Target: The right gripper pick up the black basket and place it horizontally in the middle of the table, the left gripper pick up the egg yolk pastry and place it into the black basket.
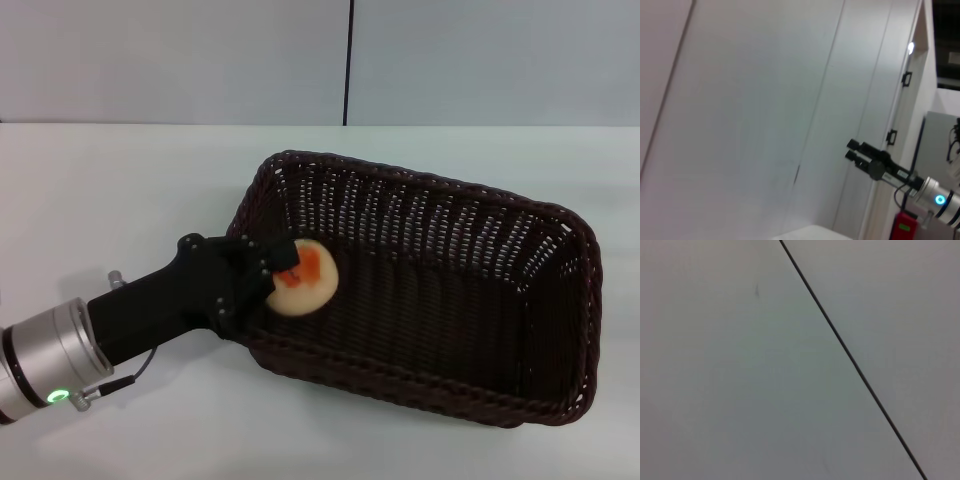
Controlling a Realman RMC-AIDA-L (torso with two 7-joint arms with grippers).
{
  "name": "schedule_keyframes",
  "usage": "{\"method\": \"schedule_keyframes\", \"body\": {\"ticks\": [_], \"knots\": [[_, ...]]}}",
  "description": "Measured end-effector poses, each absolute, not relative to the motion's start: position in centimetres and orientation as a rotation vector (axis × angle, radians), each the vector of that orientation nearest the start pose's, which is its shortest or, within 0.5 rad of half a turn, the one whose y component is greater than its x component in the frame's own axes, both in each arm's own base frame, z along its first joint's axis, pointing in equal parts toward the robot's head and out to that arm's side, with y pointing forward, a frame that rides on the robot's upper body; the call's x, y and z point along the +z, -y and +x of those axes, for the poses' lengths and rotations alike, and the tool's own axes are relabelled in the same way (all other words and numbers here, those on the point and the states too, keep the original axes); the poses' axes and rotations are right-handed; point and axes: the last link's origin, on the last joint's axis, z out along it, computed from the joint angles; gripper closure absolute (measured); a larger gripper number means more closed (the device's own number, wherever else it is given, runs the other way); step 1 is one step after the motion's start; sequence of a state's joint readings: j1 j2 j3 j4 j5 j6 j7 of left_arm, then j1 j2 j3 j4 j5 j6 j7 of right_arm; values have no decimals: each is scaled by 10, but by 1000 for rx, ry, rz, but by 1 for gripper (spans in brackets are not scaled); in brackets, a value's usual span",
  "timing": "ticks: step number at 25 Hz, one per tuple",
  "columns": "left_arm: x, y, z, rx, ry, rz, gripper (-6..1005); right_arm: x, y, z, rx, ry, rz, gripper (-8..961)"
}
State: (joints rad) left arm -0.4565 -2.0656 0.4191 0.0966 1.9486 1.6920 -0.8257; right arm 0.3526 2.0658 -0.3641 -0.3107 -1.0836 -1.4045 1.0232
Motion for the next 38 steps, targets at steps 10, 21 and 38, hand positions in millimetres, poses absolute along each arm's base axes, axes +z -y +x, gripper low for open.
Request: {"method": "schedule_keyframes", "body": {"ticks": [10, 21, 38], "knots": [[-42, -256, -275, -1240, 544, -2449, 848, 94, -311, 355, 1229, -738, -1389, 375], [21, -241, -319, -1246, 450, -1740, 426, 100, -304, 362, 1234, -735, -1326, 375], [58, -207, -357, -1157, 471, -1297, 431, 106, -295, 371, 1227, -739, -1265, 375]]}}
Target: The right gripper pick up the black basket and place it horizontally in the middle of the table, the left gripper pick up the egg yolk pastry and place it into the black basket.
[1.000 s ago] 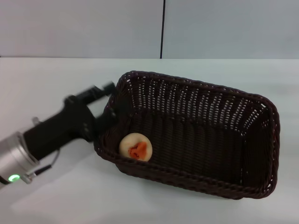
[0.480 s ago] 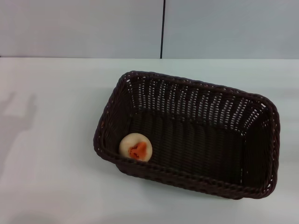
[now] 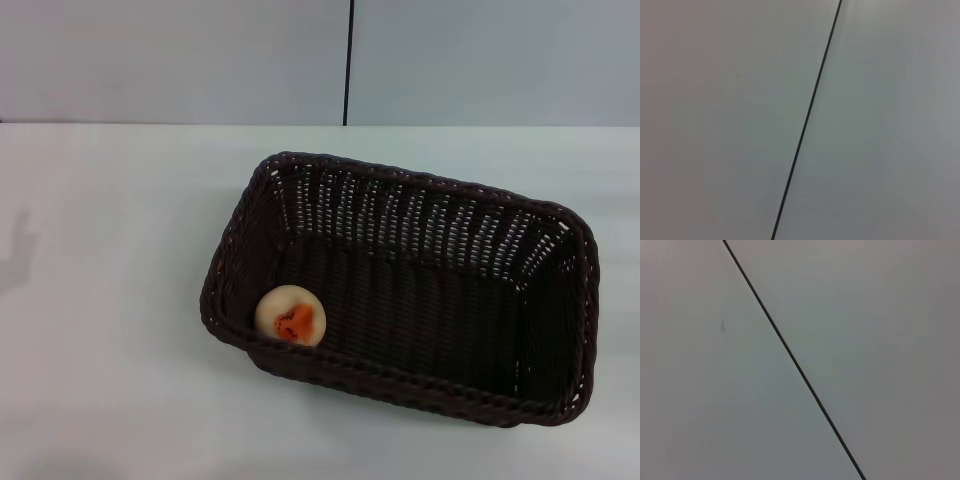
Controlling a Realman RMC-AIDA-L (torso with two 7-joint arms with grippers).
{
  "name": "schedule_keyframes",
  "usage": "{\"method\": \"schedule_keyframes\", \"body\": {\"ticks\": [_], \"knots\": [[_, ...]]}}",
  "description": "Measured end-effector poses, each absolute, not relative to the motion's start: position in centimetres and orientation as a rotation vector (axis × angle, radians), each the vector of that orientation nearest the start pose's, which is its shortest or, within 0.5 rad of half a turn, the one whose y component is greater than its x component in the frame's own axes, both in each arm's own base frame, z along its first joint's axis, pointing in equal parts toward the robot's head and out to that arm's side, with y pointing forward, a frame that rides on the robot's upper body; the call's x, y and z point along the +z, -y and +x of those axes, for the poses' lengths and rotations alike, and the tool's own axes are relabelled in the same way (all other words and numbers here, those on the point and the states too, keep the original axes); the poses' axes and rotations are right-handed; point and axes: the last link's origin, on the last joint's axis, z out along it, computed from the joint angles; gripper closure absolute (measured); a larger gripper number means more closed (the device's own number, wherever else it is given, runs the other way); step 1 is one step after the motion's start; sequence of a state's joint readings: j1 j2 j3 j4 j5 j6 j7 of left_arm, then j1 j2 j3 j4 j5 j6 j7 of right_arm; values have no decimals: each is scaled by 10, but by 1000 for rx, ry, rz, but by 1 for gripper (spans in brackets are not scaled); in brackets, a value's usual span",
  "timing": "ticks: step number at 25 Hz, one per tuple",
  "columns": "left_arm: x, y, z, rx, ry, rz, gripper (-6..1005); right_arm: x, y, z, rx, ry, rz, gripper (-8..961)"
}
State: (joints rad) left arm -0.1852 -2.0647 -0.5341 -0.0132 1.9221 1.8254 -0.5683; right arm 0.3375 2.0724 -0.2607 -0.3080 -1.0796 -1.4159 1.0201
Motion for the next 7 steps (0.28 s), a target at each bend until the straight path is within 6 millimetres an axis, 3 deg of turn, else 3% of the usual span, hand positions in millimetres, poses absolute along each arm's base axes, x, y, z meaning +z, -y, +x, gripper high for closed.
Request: {"method": "schedule_keyframes", "body": {"ticks": [7], "knots": [[60, -207, -358, -1160, 472, -1281, 431, 104, -296, 370, 1232, -746, -1265, 375]]}}
